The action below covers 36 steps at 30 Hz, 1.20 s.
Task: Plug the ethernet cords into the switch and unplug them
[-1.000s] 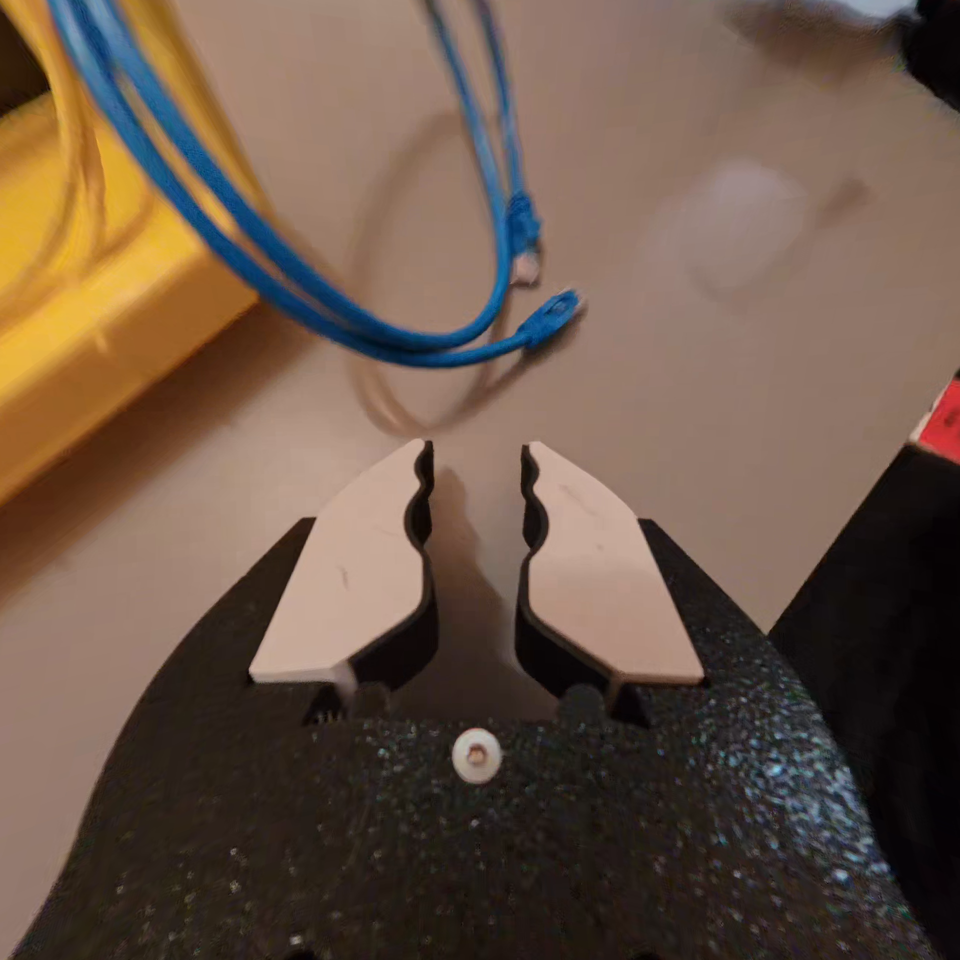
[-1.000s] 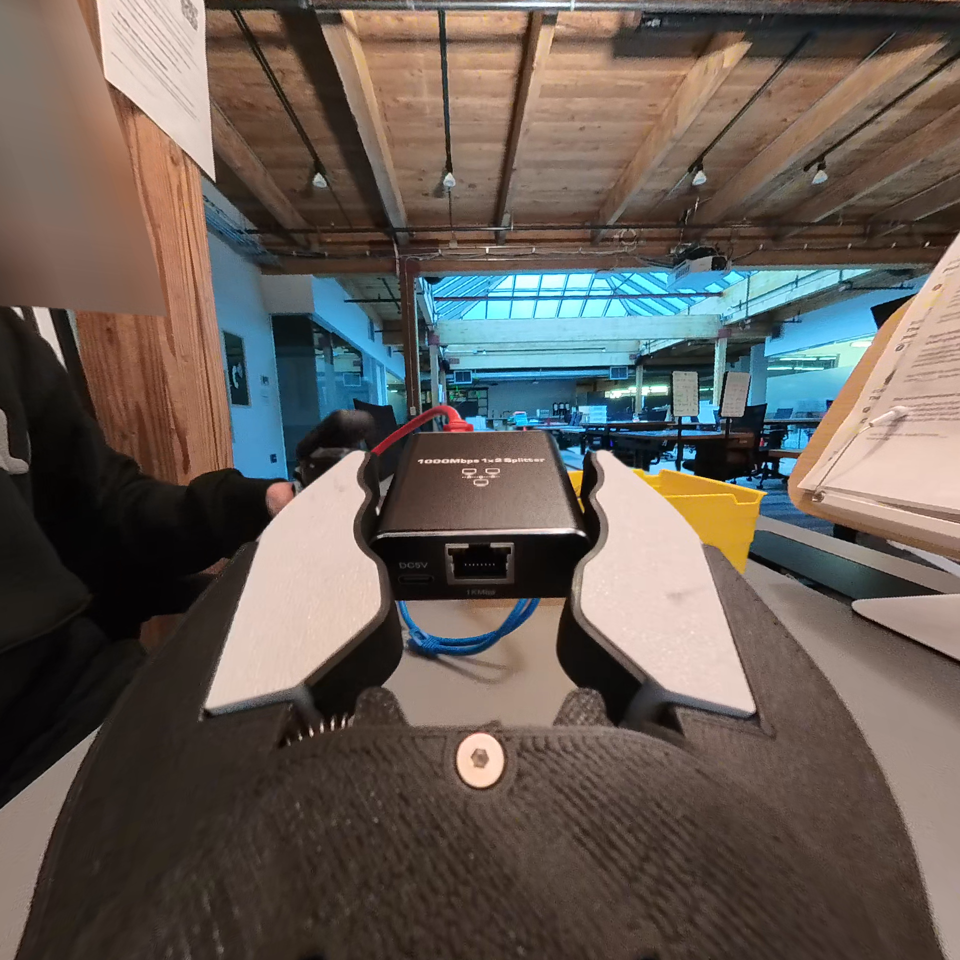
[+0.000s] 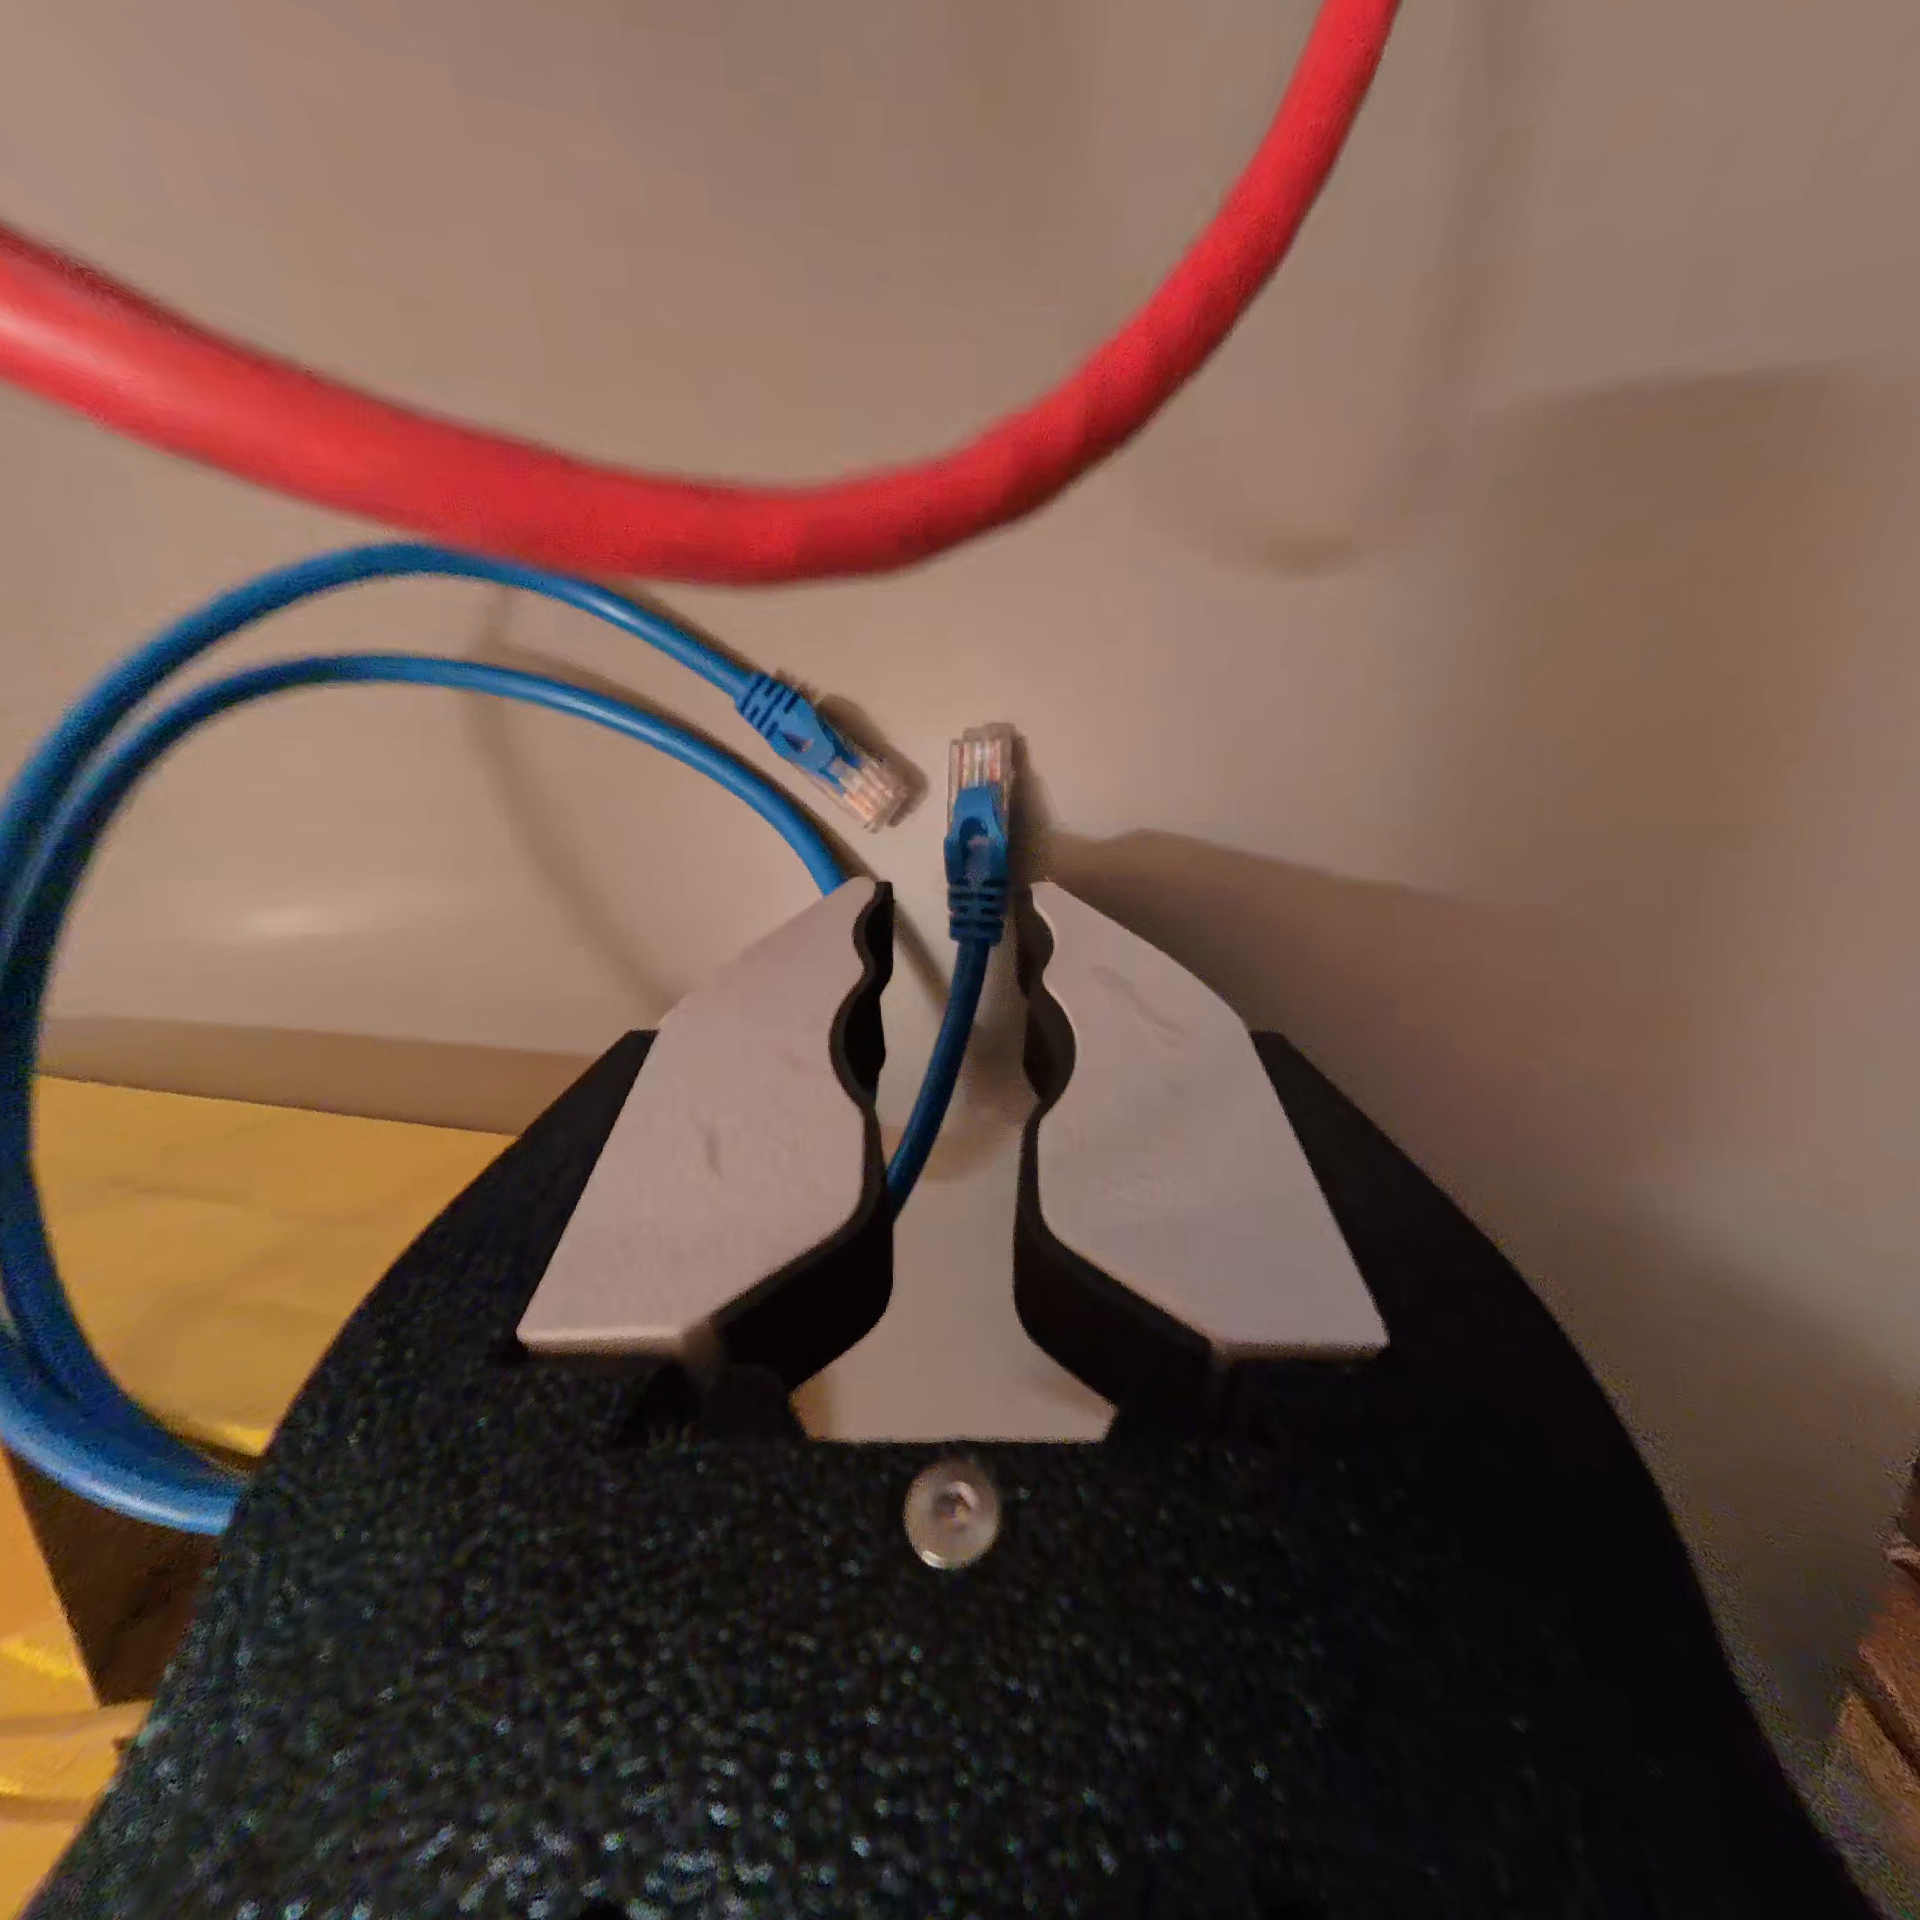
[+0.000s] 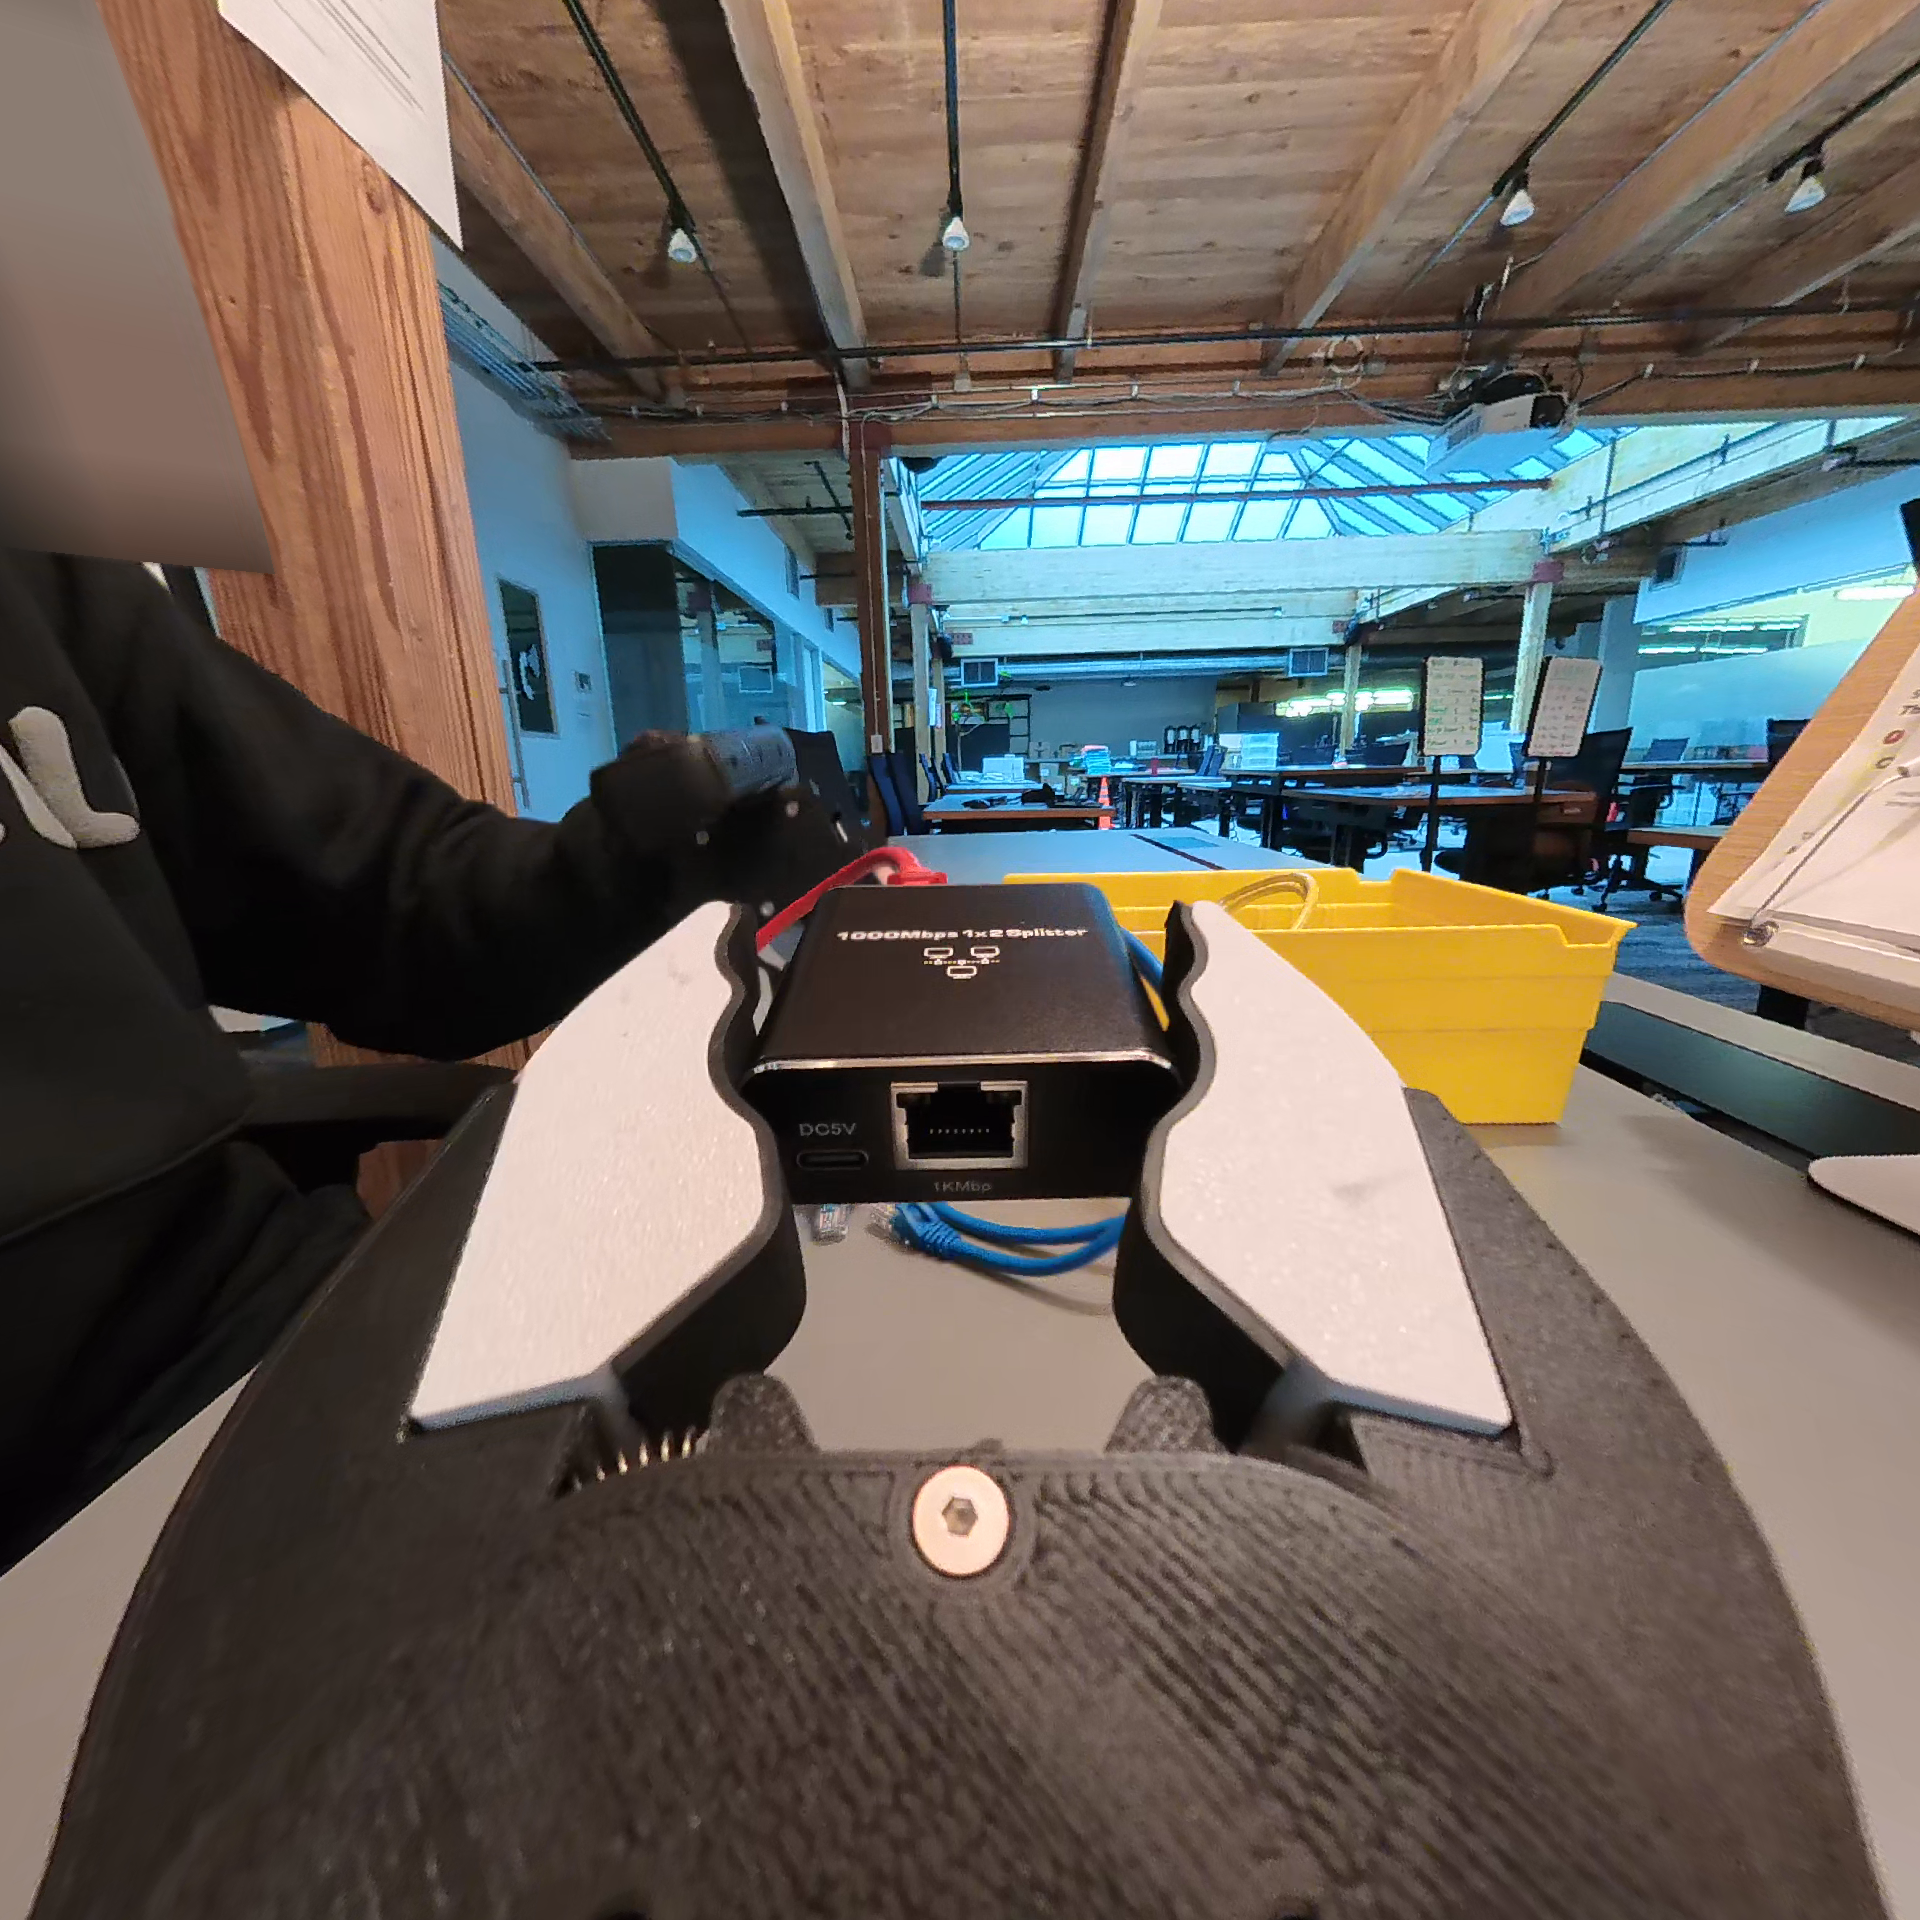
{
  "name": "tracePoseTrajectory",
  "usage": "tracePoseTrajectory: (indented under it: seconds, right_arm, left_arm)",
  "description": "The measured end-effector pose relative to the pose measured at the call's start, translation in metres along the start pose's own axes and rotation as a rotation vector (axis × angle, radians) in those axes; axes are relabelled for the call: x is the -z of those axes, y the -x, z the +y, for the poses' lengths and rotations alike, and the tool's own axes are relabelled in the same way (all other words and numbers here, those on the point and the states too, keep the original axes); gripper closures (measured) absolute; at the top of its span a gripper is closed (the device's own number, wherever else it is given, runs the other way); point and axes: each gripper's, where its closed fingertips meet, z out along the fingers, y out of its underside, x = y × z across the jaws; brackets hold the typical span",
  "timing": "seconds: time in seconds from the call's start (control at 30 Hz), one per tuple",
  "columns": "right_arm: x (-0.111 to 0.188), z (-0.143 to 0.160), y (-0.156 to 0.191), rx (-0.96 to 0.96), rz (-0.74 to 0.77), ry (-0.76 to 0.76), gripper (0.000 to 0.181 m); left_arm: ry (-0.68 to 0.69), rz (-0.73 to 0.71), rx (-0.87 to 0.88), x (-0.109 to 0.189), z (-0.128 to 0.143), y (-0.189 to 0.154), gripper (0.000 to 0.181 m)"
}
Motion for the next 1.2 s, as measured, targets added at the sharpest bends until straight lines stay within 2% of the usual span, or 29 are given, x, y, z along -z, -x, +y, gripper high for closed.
tracePoseTrajectory:
  seconds: [0.13, 0.23, 0.4, 0.57, 0.7, 0.9, 1.0, 1.07, 1.13, 1.2]
  right_arm:
    - [0.000, 0.000, 0.000, -0.001, -0.002, -0.001, 0.105]
    - [0.000, 0.000, 0.001, -0.002, -0.007, 0.000, 0.105]
    - [0.000, 0.000, 0.002, -0.002, -0.016, 0.000, 0.105]
    - [0.002, -0.002, 0.002, -0.016, -0.026, -0.015, 0.105]
    - [0.003, -0.006, 0.006, -0.021, -0.038, -0.030, 0.106]
    - [0.010, 0.001, 0.013, -0.028, -0.054, 0.027, 0.106]
    - [0.012, -0.002, 0.019, -0.014, -0.067, 0.028, 0.106]
    - [0.013, -0.009, 0.023, -0.005, -0.078, 0.009, 0.106]
    - [0.014, -0.010, 0.025, -0.002, -0.084, 0.007, 0.106]
    - [0.015, -0.012, 0.026, 0.004, -0.085, 0.002, 0.106]
  left_arm:
    - [0.062, 0.094, -0.057, -0.004, 0.007, -0.007, 0.163]
    - [0.110, 0.086, -0.079, -0.012, 0.017, -0.003, 0.163]
    - [0.073, 0.032, -0.002, -0.020, 0.009, 0.006, 0.170]
    - [-0.099, -0.032, 0.114, -0.004, -0.022, 0.031, 0.170]
    - [-0.234, 0.018, 0.223, 0.003, -0.053, 0.044, 0.170]
    - [-0.312, 0.131, 0.248, -0.029, -0.082, 0.033, 0.170]
    - [-0.265, 0.079, 0.264, -0.045, -0.095, 0.030, 0.169]
    - [-0.291, 0.040, 0.285, -0.050, -0.107, 0.033, 0.169]
    - [-0.366, 0.061, 0.349, -0.051, -0.116, 0.036, 0.169]
    - [-0.519, 0.090, 0.410, -0.037, -0.133, 0.037, 0.169]
